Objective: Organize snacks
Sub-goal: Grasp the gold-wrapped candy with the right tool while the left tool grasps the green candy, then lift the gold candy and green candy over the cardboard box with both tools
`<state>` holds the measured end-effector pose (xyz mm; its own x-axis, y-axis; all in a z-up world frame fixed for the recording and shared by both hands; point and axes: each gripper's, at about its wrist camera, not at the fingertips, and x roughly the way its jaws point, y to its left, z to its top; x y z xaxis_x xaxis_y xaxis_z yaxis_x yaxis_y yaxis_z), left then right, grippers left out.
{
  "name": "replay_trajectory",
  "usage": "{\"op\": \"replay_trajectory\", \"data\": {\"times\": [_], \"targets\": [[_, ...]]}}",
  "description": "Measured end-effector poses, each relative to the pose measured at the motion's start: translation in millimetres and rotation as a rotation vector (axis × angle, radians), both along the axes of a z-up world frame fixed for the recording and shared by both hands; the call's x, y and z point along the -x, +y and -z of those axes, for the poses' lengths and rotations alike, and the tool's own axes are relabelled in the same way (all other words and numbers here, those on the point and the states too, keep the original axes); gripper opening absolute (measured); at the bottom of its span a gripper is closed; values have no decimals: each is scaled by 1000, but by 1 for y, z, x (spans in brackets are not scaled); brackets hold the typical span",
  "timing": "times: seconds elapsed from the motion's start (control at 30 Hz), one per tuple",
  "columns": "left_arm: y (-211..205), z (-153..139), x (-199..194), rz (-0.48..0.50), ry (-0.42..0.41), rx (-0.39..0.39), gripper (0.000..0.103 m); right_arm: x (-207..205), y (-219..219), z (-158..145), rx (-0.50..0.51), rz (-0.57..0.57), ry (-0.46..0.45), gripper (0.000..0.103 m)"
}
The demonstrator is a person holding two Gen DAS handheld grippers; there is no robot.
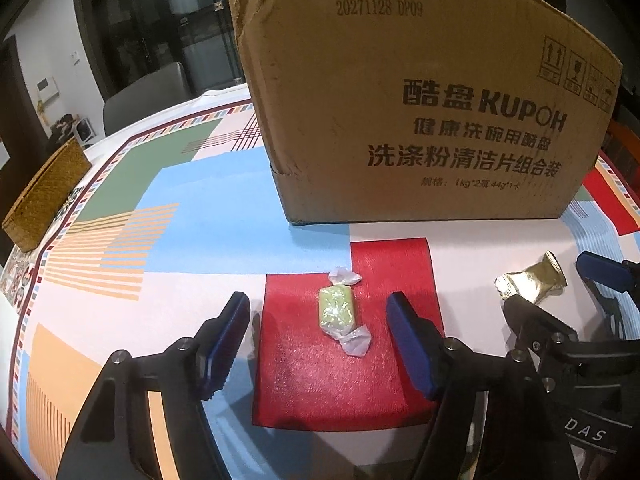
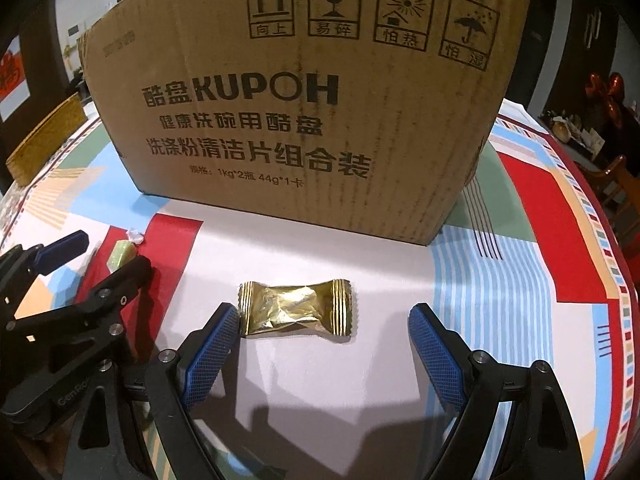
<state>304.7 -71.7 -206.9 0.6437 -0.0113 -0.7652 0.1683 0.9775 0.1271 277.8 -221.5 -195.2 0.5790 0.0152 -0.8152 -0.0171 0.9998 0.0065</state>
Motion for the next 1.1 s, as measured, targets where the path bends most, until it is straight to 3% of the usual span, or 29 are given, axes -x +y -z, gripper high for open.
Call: {"op": "replay_trajectory", "data": {"times": [0.1, 0.4, 0.47, 0.63, 1.1], "targets": [[-4, 0, -1, 1, 0, 2, 65, 1, -2, 1, -6, 4, -10, 82], [-16, -1, 5, 62, -1, 8, 28, 4, -4, -4, -13, 29, -33, 46], [-19, 0, 7, 72, 0, 4, 21, 4, -6, -5, -17, 33, -34, 42], [-22, 0, 9, 73, -2, -2, 20, 2, -10, -6, -18, 36, -33, 36], [-18, -11, 15, 68, -19, -10, 20, 11, -25, -24, -31, 61, -60, 35]]}}
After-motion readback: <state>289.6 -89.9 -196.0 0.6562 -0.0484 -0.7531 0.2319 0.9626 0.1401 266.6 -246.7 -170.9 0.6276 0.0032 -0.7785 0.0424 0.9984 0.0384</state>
